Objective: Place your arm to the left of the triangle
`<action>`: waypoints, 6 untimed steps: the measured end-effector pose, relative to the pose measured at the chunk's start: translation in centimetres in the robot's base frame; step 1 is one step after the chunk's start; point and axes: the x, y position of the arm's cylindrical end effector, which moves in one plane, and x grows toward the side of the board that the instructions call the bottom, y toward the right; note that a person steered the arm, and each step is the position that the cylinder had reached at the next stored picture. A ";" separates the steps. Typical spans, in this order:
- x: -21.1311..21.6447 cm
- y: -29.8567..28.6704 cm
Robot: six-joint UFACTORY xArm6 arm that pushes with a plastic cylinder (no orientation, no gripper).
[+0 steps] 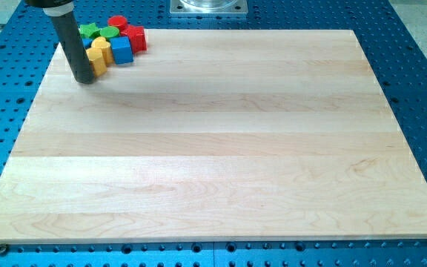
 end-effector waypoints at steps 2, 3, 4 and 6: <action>1.6 0.9; 4.8 -4.2; 4.3 -8.0; -9.2 -8.0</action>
